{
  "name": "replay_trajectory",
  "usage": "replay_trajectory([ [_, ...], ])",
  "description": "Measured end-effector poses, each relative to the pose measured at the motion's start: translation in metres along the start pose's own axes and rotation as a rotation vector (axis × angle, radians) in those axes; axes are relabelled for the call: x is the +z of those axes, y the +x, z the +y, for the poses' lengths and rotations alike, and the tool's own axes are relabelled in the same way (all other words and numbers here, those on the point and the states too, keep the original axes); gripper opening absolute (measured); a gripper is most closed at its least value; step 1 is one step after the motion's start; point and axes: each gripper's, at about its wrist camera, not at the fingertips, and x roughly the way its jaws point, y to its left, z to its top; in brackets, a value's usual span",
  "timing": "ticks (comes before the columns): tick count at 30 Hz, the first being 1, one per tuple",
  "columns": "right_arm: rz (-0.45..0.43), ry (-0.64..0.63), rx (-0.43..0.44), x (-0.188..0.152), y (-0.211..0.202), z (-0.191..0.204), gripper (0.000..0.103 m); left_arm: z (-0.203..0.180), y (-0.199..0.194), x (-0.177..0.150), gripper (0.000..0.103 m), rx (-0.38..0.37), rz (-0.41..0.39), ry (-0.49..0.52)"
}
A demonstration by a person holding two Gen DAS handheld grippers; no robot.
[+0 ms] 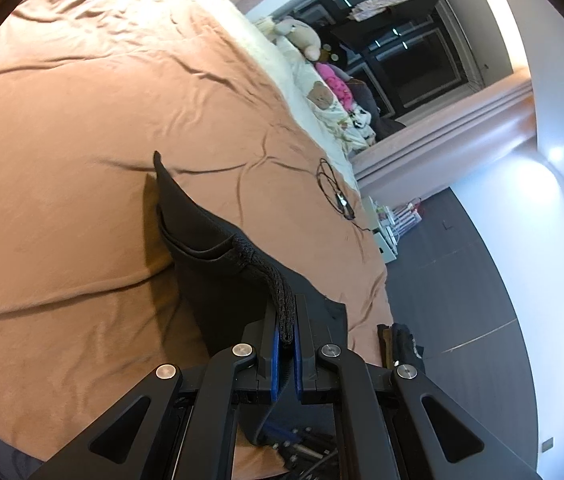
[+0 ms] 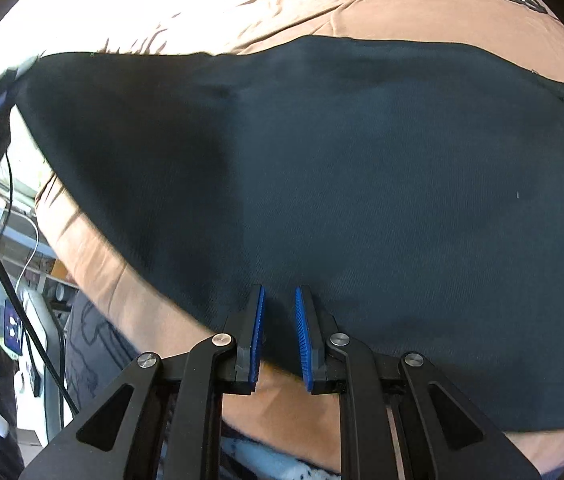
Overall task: Fold small clothes
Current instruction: 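Lift the side edge with the left gripper, fold it over the shirt, release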
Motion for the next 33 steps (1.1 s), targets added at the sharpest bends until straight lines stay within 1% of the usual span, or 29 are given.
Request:
replay_trajectory([
  [8,-0.019,0.013,0.031,-0.011,-0.015,-0.007,0.013,-0.032,0.01,-0.006,0.005,-0.016,0.031,0.065],
  [12,-0.064,0.039,0.042,-0.018,-0.039,-0.017,0.013,-0.049,0.017,-0.009,0.005,-0.03,0.047,0.097],
  [17,-0.12,0.08,0.025,-0.026,-0.068,-0.038,0.013,-0.072,0.032,-0.011,0.005,-0.042,0.077,0.137],
  [18,-0.133,0.088,0.018,-0.028,-0.075,-0.044,0.015,-0.076,0.035,-0.011,0.005,-0.046,0.083,0.144],
  [20,-0.155,0.108,-0.006,-0.033,-0.085,-0.052,0.032,-0.083,0.041,-0.013,0.005,-0.052,0.096,0.159],
  [21,-0.169,0.118,-0.017,-0.036,-0.09,-0.053,0.055,-0.088,0.044,-0.015,0.005,-0.054,0.101,0.167],
  [22,-0.198,0.129,-0.025,-0.039,-0.097,-0.059,0.067,-0.093,0.047,-0.017,0.005,-0.057,0.108,0.175],
  [33,-0.296,0.197,-0.016,-0.067,-0.144,-0.097,0.068,-0.136,0.092,-0.044,0.005,-0.078,0.198,0.246],
])
